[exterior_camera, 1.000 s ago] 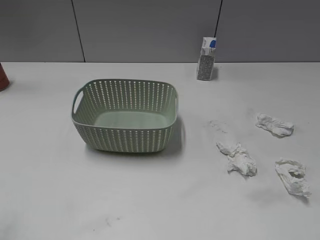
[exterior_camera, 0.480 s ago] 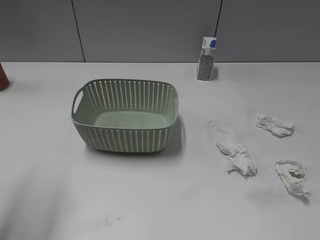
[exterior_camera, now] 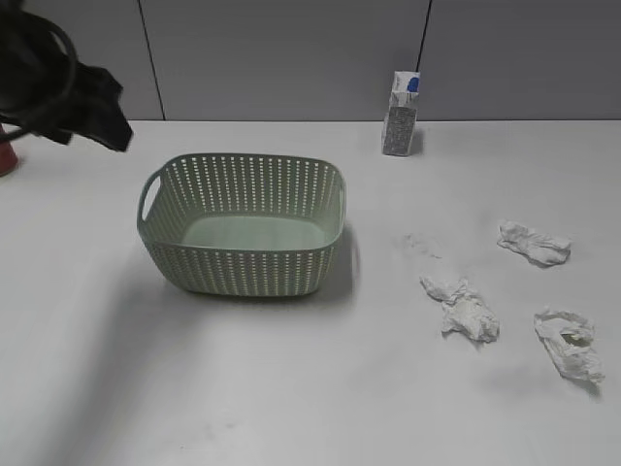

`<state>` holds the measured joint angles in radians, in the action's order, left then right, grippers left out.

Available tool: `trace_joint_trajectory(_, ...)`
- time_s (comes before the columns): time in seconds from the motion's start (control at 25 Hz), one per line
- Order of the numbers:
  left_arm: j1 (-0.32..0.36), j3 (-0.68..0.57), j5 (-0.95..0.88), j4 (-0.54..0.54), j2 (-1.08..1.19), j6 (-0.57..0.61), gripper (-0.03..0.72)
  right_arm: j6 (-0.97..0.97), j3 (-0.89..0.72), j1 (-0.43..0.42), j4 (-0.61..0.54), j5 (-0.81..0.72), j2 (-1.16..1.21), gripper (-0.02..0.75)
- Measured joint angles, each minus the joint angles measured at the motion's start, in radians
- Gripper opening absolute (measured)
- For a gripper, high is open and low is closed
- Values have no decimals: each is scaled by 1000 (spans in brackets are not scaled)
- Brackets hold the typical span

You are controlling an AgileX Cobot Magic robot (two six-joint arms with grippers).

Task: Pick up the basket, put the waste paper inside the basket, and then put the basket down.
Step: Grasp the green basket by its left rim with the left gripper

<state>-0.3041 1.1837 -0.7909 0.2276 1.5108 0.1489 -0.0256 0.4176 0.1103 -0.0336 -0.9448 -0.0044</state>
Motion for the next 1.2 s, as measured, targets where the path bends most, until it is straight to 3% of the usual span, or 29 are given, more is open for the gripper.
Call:
trace_joint_trajectory(0.2,-53,99,-53,-5,233,-23,514,0,0,0,0,0,0,563)
trace_joint_trajectory(0.72,-53,362,-158,-74,590,-149,489,0,0,0,0,0,0,563)
trace_joint_trajectory(0.88,-53,370,-185,-78,598,-182,400,0,0,0,0,0,0,563)
trace_joint_trajectory(1.08,-53,372,-221,-78,598,-197,162,0,0,0,0,0,0,563)
trace_joint_trajectory(1.2,-53,372,-228,-78,586,-238,55,0,0,0,0,0,0,563)
